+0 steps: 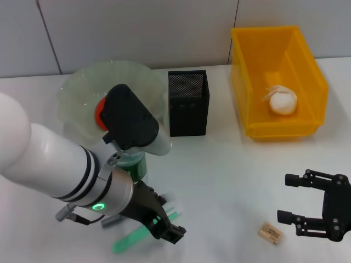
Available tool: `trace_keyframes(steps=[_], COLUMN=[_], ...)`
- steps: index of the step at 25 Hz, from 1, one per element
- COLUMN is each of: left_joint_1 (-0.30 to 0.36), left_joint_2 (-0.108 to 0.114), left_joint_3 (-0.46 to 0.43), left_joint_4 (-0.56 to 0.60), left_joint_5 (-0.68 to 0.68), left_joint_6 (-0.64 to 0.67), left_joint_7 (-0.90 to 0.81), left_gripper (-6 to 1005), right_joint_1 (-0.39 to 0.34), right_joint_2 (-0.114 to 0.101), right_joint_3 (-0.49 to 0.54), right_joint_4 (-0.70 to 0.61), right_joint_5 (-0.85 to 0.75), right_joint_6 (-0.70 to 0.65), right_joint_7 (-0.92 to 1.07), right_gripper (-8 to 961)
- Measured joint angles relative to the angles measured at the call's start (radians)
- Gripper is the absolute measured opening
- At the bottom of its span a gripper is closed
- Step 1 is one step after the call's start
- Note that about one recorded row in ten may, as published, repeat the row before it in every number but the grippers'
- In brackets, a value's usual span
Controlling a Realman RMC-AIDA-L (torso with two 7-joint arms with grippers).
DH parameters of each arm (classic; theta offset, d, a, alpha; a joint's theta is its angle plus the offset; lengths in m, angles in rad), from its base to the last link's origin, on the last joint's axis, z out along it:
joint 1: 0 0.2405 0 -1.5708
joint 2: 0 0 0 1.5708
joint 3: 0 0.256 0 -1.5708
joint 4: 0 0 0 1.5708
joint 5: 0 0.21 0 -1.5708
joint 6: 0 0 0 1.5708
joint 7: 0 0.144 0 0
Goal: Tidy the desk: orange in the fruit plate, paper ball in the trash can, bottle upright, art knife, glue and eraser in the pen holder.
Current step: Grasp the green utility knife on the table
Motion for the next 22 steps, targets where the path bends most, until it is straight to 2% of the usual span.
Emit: trace_keyframes(steps=[6,17,22], left_joint_1=[-0.020,-0.048,-0.050], left_joint_2=[0.000,0.000,0.000], left_joint_3=[0.004,0.004,0.007], left_joint_4=[-0.019,-0.063,-0.063], left_joint_5=[0.001,0.029,0.045], left_joint_6=[0.004,-0.002,-0.002], left_joint_7=[-0.004,-0.019,-0.027], left_gripper=[722,542,543], right_joint_1=[0.000,0.003,0.004], right_joint_2=[0.000,0.000,0.001], right_joint_3=[-0.002,-0.001,-0.001], right_joint_4=[0.000,-0.002,-0.003], right_joint_5=[0.000,-0.003,-0.003], right_joint_6=[0.001,0.007,0.010], right_joint_7=[0.000,0.000,0.000], right_gripper=[776,776,775])
